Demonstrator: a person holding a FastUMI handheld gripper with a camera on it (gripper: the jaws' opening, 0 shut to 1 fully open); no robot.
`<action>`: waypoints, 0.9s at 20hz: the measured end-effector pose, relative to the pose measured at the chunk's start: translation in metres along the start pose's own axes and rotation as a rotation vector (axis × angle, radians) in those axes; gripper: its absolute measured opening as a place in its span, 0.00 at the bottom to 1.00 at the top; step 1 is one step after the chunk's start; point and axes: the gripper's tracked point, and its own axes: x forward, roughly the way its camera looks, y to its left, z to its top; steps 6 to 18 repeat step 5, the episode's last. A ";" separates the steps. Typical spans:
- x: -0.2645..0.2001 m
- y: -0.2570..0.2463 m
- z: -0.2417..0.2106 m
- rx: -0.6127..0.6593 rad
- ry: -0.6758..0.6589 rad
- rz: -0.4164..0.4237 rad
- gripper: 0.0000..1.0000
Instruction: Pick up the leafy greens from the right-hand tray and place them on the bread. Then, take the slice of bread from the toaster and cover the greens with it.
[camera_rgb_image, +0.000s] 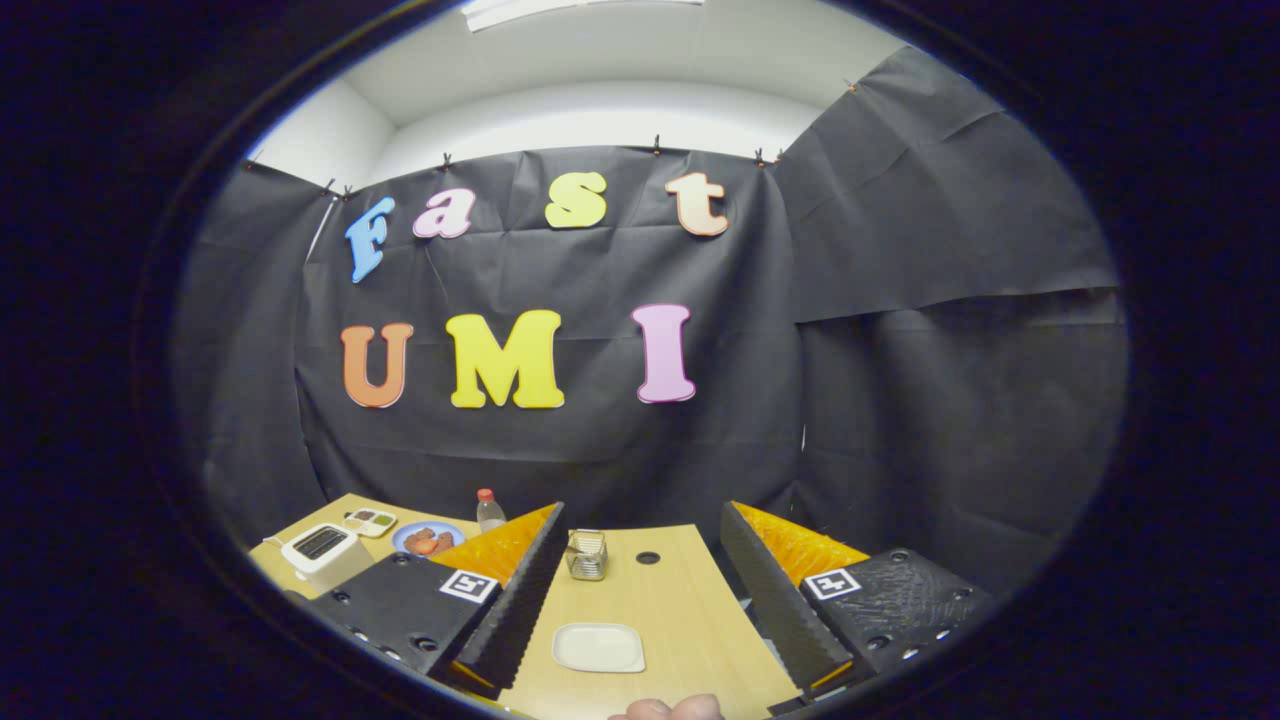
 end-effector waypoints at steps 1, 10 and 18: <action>-0.003 0.001 0.005 -0.008 -0.014 -0.001 0.95; -0.009 0.007 0.014 -0.024 -0.044 -0.003 0.95; -0.009 0.007 0.014 -0.024 -0.044 -0.003 0.95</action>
